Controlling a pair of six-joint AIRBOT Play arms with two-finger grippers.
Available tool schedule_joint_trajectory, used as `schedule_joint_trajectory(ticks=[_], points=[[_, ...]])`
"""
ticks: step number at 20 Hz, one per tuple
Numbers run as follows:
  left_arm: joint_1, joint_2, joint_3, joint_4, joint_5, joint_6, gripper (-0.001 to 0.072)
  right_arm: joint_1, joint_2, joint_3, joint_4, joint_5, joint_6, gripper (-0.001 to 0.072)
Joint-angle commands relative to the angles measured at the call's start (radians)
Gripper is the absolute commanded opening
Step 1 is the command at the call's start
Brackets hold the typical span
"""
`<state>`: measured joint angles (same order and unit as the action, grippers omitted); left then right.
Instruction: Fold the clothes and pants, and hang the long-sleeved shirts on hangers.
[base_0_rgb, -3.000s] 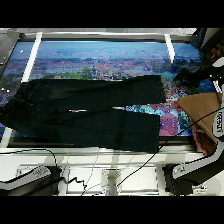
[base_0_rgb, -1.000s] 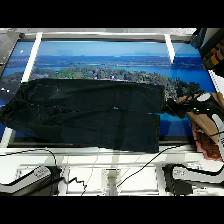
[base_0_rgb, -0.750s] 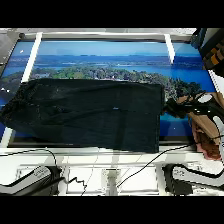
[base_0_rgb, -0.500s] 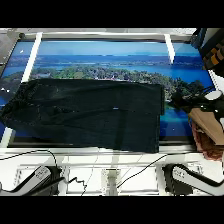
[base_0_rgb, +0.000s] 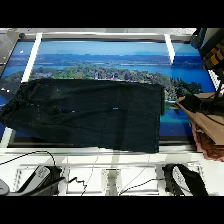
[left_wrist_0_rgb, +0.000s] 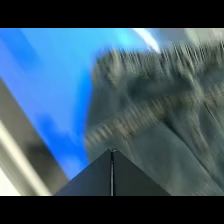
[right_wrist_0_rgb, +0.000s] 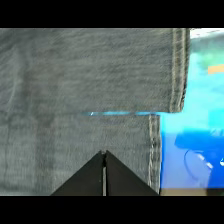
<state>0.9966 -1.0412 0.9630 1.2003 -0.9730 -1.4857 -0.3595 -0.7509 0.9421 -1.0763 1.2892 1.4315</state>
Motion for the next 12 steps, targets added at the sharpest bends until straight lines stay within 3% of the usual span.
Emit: schedule_joint_trajectory(ticks=[1, 3, 5, 6, 8, 12], points=[[0.077, -0.117, 0.001, -0.358, -0.179, 0.075, 0.004, 0.0, 0.111, -0.006, -0.003, 0.08, -0.012, 0.0026], [0.126, -0.186, 0.001, -0.481, -0.187, 0.158, 0.0065, 0.0, 0.132, -0.006, -0.003, 0.1, -0.011, 0.0026], [0.172, -0.23, 0.002, -0.514, -0.167, 0.264, 0.0503, 0.0, 0.135, -0.006, -0.003, 0.116, -0.009, 0.0026], [0.191, -0.243, 0.002, -0.513, -0.146, 0.32, 0.0569, 0.0, 0.135, -0.006, -0.002, 0.117, -0.008, 0.0026], [0.224, -0.261, 0.002, -0.513, -0.1, 0.441, 0.0573, 0.0, 0.135, -0.006, -0.002, 0.113, -0.008, 0.0026], [0.264, -0.297, 0.002, -0.512, 0.006, 0.446, 0.0573, 0.0, 0.131, -0.006, -0.002, 0.072, -0.006, 0.0026]])
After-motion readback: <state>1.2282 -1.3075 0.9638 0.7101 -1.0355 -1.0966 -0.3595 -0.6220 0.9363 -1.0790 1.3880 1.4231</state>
